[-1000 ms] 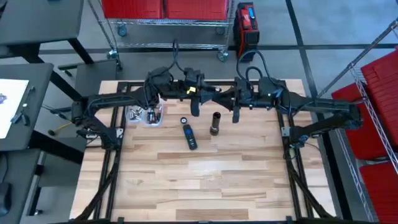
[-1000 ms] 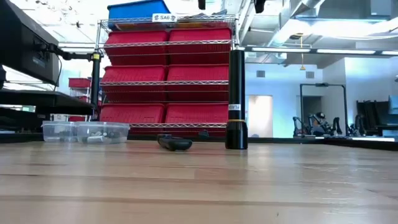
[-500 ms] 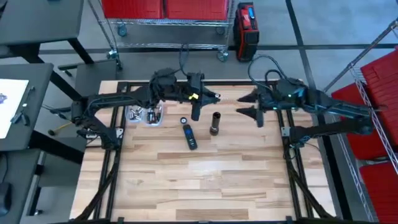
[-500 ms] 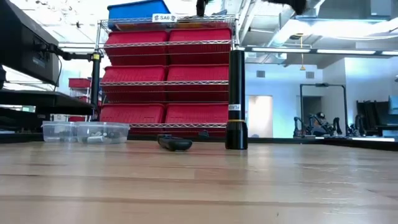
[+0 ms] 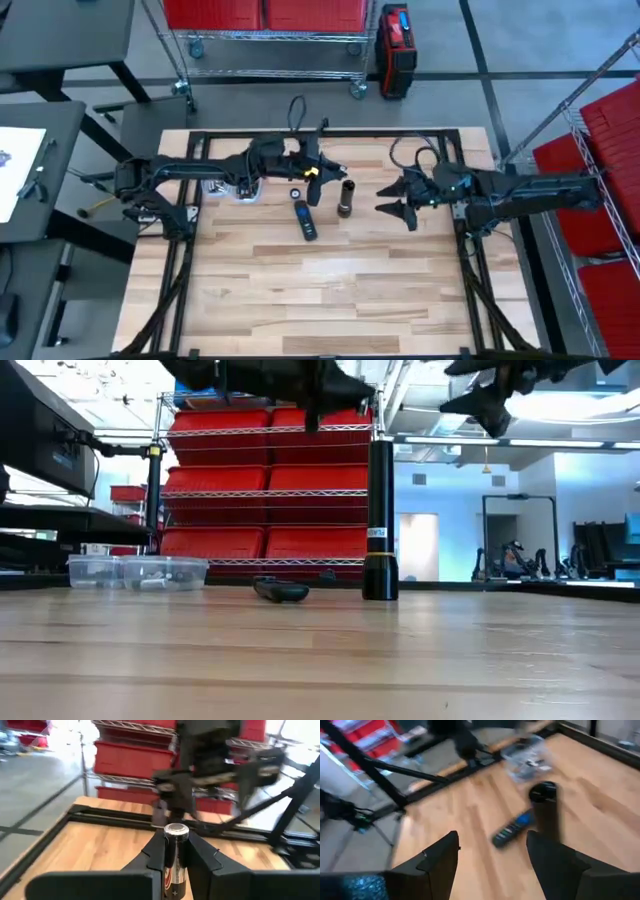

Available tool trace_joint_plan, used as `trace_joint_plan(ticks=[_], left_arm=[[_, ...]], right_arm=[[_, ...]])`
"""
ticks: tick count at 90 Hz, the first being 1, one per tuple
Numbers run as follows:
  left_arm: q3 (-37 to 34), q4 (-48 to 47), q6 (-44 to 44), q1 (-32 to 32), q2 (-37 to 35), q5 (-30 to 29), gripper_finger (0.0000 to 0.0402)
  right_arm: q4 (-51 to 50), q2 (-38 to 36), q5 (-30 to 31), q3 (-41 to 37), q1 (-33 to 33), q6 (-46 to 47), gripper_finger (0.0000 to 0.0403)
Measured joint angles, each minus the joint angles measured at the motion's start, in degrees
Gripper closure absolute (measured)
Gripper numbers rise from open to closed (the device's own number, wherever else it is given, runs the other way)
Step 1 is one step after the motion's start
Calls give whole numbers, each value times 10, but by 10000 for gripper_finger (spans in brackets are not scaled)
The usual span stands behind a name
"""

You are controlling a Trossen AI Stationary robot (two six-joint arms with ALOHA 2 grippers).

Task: Insert battery
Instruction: Insert the silver battery into the flashlight's battery compartment

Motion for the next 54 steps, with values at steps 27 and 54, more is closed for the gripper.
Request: trace_joint_plan(ticks=[27, 54], left_arm=[[-12, 84, -9, -14, 45, -16, 378], [0, 87, -9, -19, 64, -16, 378]], right_arm=[[5, -1, 55, 0, 6, 3, 188], [8, -1, 58, 0, 14, 26, 188]])
